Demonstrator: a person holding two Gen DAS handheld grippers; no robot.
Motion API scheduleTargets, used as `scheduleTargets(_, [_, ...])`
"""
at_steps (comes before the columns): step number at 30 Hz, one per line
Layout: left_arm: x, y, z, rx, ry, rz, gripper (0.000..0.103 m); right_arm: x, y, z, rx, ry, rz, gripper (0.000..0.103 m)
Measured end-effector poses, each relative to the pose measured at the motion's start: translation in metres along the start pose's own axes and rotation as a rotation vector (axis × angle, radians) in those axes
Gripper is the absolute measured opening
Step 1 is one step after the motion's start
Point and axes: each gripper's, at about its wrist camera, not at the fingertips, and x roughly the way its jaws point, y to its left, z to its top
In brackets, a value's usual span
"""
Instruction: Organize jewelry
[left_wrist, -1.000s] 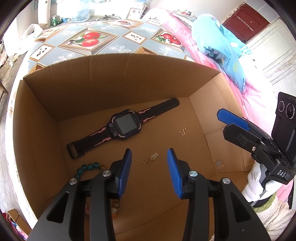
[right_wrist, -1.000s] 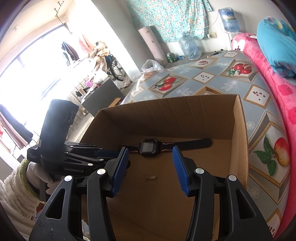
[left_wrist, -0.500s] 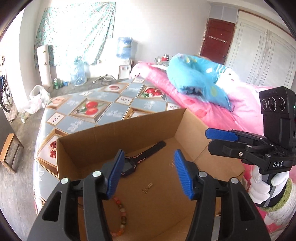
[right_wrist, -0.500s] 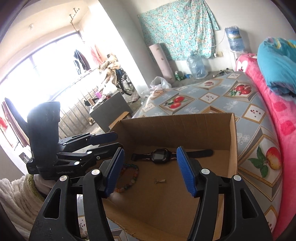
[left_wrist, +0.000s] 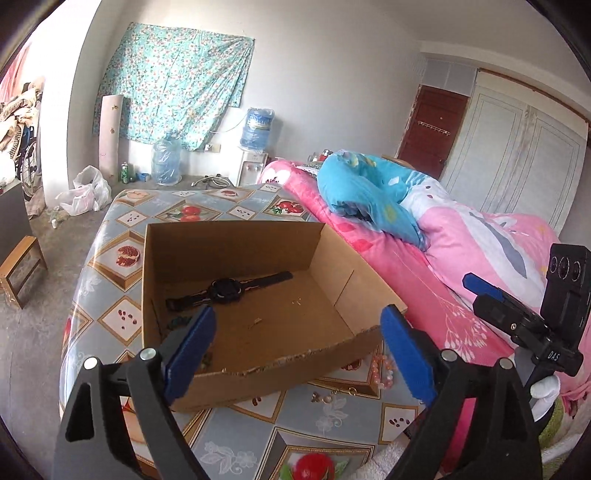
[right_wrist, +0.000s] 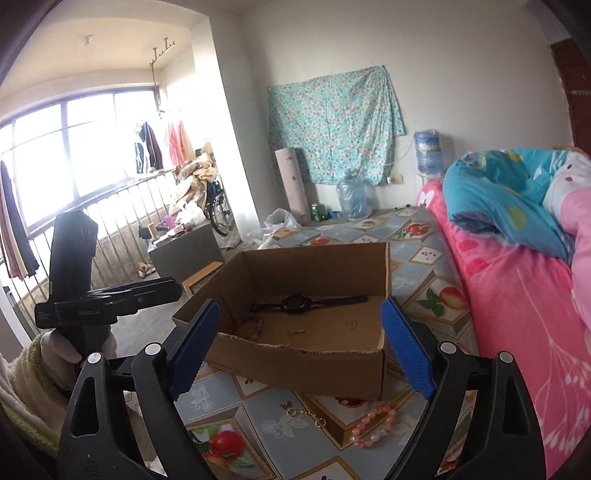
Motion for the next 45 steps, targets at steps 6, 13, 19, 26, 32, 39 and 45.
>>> scheduleTargets(6, [-0.012,-0.007,-0.042,0.009,0.032,0.094,0.095,0.001,0.011,-0.048,-0.004,0.102,-0.098,0.085])
scheduleTargets(13, [0.025,-0.003,-0.093,0.060,0.159,0.264,0.095,0.017,0.018,-0.092,0.045,0.233,-0.178,0.085])
scheduleTargets(19, [0.057,0.008,-0.126,0.109,0.258,0.359,0.095,0.033,0.027,-0.106,0.009,0.314,-0.218,0.085])
scheduleTargets(26, [0.070,0.018,-0.143,0.095,0.294,0.390,0.095,0.044,0.041,-0.126,-0.028,0.389,-0.243,0.085])
scheduleTargets(32, [0.072,0.029,-0.151,0.043,0.307,0.374,0.097,0.053,0.050,-0.139,-0.061,0.440,-0.254,0.085])
scheduleTargets(39, [0.070,0.027,-0.154,0.050,0.291,0.375,0.097,0.060,0.052,-0.142,-0.061,0.466,-0.259,0.085])
scheduleTargets(45, [0.070,0.024,-0.154,0.048,0.284,0.376,0.097,0.061,0.053,-0.142,-0.055,0.463,-0.260,0.085])
